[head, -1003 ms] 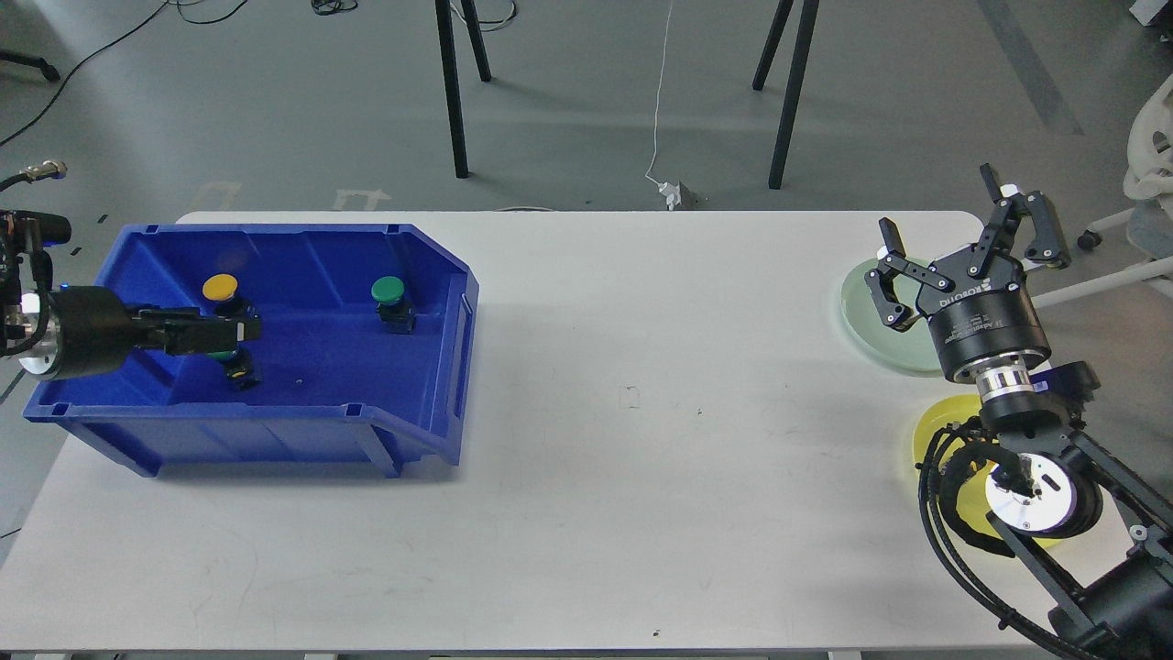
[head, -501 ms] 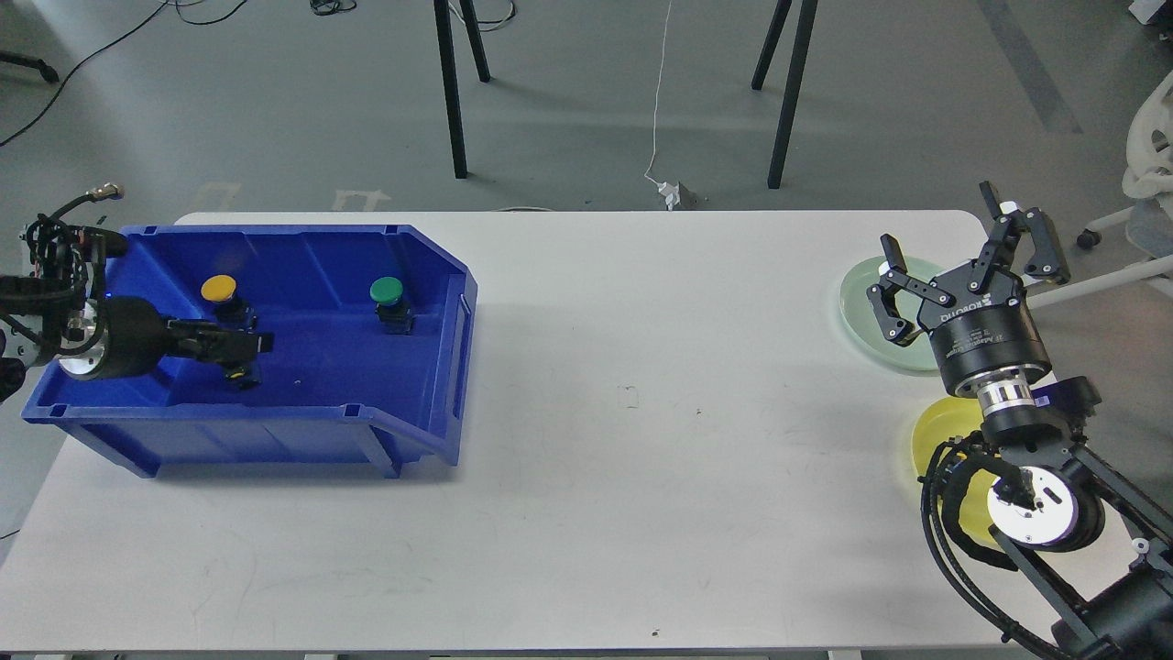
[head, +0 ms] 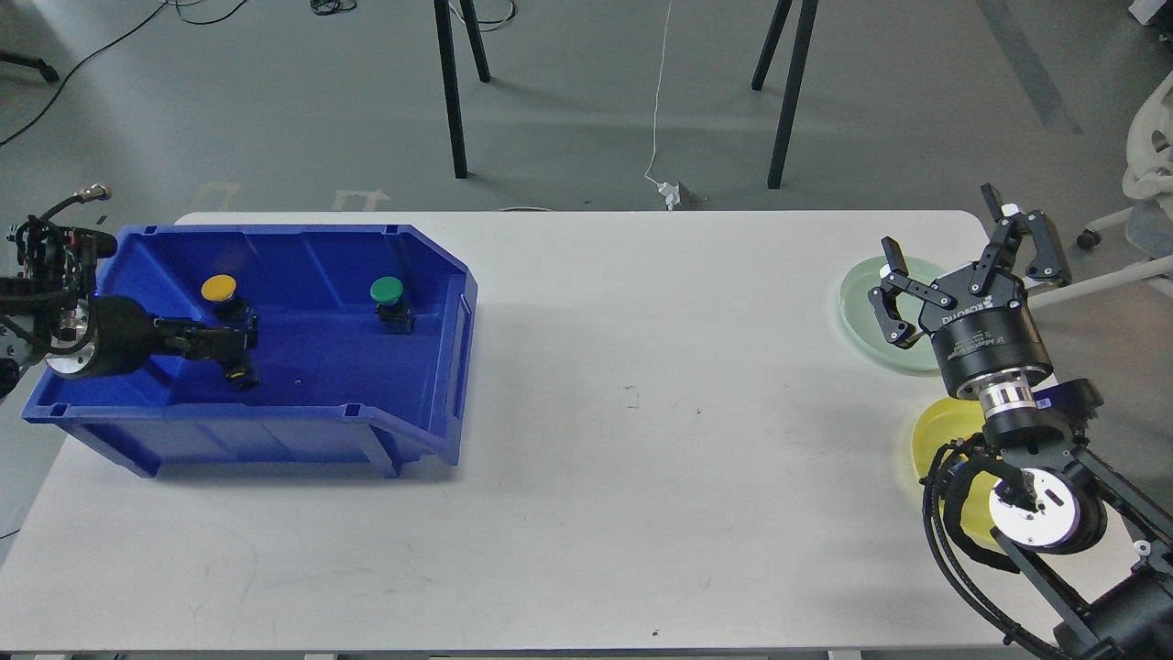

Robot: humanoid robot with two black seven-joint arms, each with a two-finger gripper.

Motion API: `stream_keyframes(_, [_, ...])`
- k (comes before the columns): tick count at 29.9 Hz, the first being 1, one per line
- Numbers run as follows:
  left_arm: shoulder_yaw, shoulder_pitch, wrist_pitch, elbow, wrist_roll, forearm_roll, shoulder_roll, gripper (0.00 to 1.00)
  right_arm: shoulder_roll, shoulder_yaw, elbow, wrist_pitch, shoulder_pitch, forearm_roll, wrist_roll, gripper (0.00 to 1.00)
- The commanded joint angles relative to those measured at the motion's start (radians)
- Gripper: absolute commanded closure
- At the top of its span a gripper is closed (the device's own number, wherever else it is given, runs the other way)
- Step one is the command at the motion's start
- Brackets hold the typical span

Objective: Pass button and place on color plate
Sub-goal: 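Grasp a green button in the blue bin with the left gripper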

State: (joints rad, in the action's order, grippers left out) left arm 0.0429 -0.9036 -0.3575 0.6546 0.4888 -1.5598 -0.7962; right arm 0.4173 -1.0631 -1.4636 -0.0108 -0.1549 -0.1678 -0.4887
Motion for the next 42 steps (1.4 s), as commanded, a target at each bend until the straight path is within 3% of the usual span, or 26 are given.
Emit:
stream_keyframes(1, [-0.009, 0.003, 0.003, -0.041, 0.0, 0.001, 0.026, 0.03, 0.0, 0.0, 0.0, 0.0, 0.0, -0.001, 0.0, 0.03])
stream_keyframes(17, [-0.021, 0.009, 0.019, -0.131, 0.0, 0.001, 0.095, 0.06, 0.006, -0.001, 0.0, 0.0, 0.009, 0.001, 0.0, 0.03])
stream_keyframes(22, [-0.04, 0.015, 0.017, -0.135, 0.0, 0.001, 0.097, 0.2, 0.006, -0.001, 0.0, 0.0, 0.009, 0.001, 0.0, 0.03])
stream_keyframes(34, [-0.064, 0.015, 0.019, -0.144, 0.0, 0.003, 0.095, 0.29, 0.006, -0.001, 0.0, -0.001, 0.012, 0.001, 0.0, 0.04])
stream_keyframes(42, [-0.063, 0.014, 0.019, -0.144, 0.0, 0.003, 0.097, 0.42, 0.006, -0.003, 0.0, -0.001, 0.015, 0.001, 0.0, 0.04])
